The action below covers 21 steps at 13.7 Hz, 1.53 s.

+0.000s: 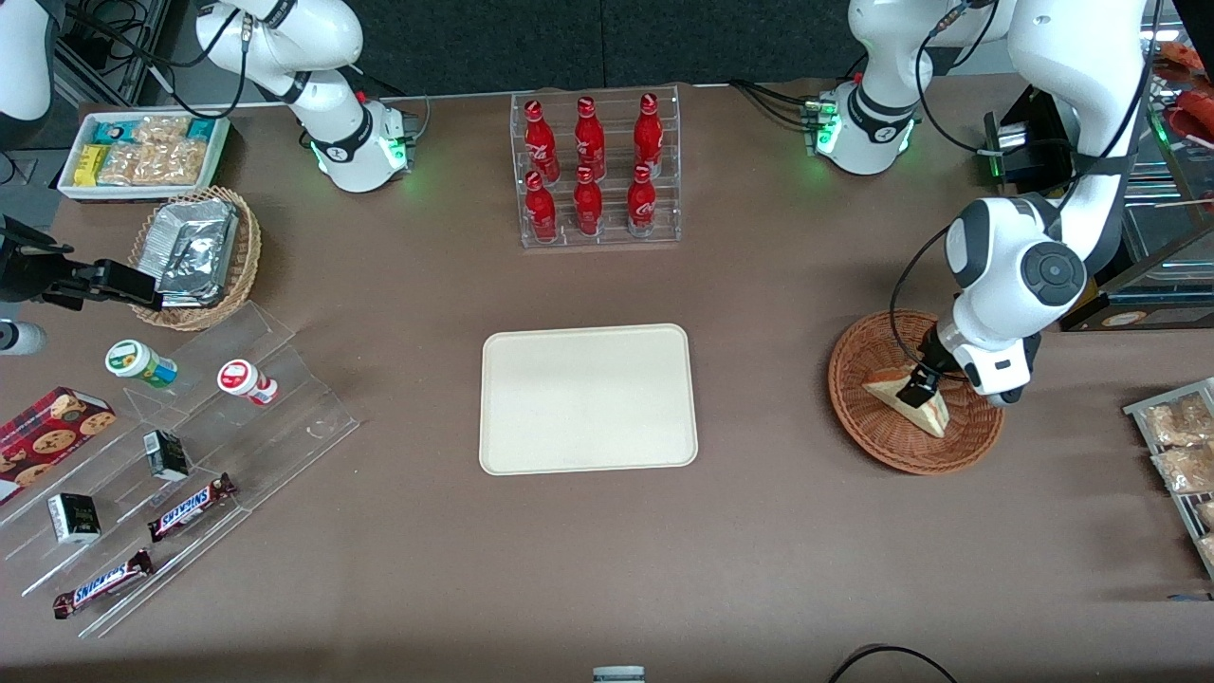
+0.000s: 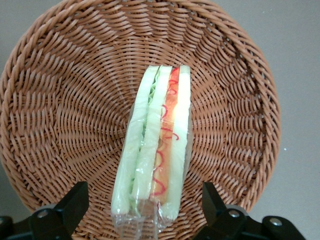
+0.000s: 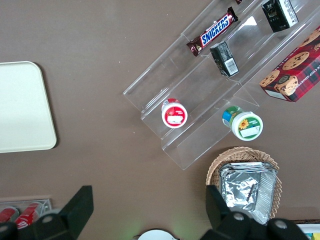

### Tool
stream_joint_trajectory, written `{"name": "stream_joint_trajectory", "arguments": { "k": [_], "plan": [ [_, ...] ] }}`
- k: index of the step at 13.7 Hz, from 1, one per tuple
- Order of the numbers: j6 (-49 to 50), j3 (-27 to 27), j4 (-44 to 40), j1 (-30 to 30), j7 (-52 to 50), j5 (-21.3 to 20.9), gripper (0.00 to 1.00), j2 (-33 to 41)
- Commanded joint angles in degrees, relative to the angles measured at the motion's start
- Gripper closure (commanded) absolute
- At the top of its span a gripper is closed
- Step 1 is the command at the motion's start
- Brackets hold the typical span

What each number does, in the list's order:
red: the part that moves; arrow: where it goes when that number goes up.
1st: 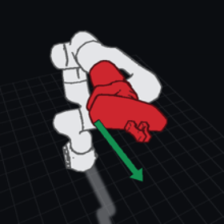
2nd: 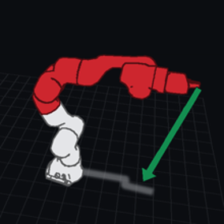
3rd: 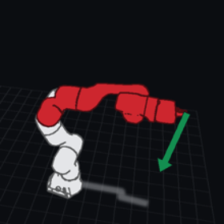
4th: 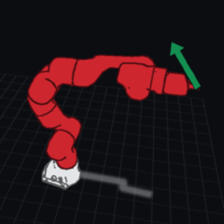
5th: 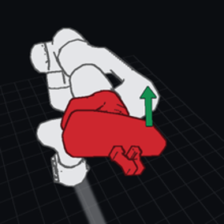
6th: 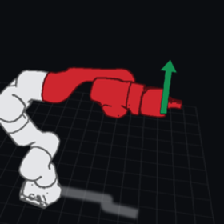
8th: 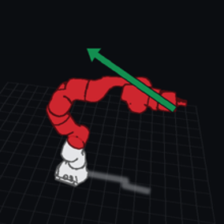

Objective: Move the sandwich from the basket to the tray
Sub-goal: 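Lower the open left gripper around the sandwich and close it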

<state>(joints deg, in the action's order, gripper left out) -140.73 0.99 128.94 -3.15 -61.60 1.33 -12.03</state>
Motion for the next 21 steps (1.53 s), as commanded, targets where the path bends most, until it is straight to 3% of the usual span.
{"name": "stream_joint_trajectory", "arguments": {
  "k": [1,2,3,6,7,13,16,21],
  "plan": [
    [-1.7,-0.2,0.6,-0.9,-0.9,-0.6,0.01,-0.9],
    [-1.9,-0.3,0.6,-1.0,-0.9,-0.6,0.05,-1.0],
    [-2.3,-0.3,0.6,-1.0,-1.0,-0.6,0.20,-1.0],
    [-2.4,-0.3,0.6,-1.0,-0.9,-0.6,0.89,-1.0],
    [-2.4,-0.3,0.5,-1.0,-0.8,-0.6,1.00,-1.0],
    [2.5,-0.2,-1.3,-1.2,-0.4,-1.8,1.00,0.8],
    [17.9,0.9,-9.2,-1.8,0.2,-7.7,1.00,2.2],
    [36.9,2.1,-23.1,-6.4,2.8,-8.2,1.00,2.3]
  ]
}}
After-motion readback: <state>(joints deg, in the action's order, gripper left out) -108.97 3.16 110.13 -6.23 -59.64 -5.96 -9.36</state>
